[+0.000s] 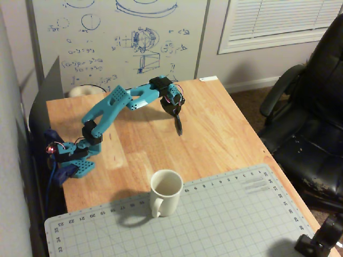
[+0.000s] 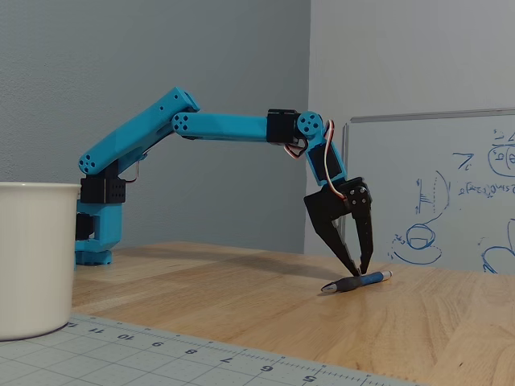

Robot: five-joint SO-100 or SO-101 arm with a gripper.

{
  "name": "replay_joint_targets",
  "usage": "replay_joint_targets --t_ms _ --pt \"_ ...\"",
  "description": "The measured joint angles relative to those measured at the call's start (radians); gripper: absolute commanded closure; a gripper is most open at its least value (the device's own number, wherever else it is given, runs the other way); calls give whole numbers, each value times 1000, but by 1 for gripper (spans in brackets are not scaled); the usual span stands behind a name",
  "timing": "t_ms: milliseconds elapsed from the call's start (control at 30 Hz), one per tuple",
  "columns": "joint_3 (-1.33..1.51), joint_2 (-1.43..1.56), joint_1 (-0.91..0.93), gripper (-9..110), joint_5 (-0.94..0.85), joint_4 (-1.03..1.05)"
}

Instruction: Touch the pen.

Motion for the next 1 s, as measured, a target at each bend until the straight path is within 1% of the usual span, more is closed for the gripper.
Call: replay_joint_targets --t_ms 1000 --pt "0 0 12 101 0 0"
